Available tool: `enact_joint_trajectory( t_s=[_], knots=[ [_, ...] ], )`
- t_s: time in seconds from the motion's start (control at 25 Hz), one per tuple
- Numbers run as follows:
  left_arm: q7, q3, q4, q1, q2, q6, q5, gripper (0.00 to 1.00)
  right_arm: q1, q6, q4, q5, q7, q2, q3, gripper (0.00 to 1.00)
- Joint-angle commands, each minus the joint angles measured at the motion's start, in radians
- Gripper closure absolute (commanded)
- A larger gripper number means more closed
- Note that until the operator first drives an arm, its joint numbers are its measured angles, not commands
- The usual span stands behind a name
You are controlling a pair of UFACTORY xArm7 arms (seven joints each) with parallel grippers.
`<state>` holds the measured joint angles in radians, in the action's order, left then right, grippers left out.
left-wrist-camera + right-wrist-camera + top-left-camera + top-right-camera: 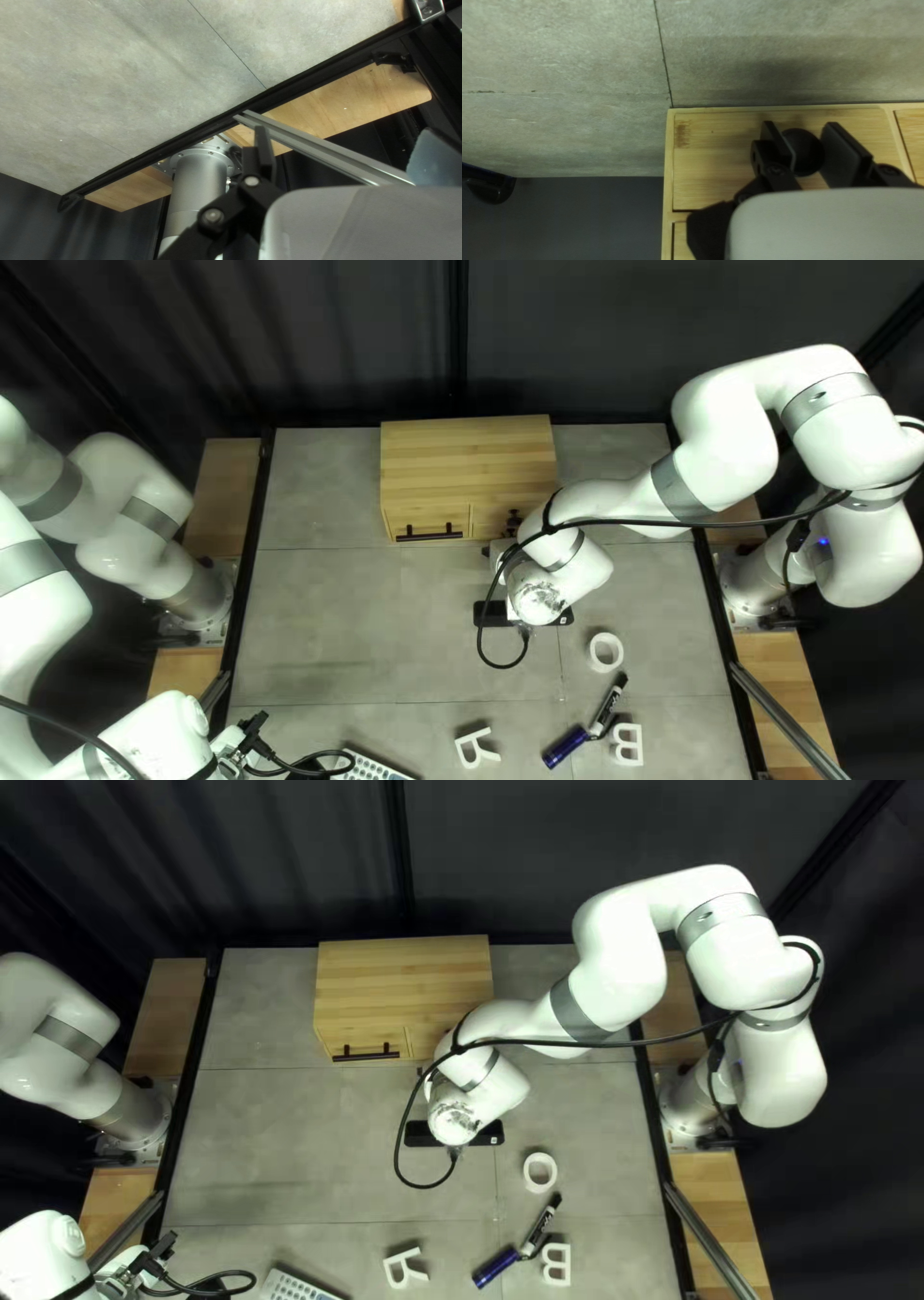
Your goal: Open drawers and place objects into drawer and close
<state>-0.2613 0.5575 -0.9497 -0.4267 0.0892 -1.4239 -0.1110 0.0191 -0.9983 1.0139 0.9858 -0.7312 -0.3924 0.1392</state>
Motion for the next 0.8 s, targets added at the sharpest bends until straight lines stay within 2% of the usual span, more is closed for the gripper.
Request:
enact_joint_trajectory(
  t_s=[0.04, 0.8],
  knots=[
    [0.000, 0.000, 0.000, 0.000, 0.000, 0.000, 0.000, 0.00, -0.002, -0.003, -0.001, 0.001, -0.001, 0.002, 0.001, 0.89],
    [0.000, 0.000, 0.000, 0.000, 0.000, 0.000, 0.000, 0.00, -0.028, -0.029, -0.003, -0.008, 0.014, 0.013, 0.019, 0.92]
  ],
)
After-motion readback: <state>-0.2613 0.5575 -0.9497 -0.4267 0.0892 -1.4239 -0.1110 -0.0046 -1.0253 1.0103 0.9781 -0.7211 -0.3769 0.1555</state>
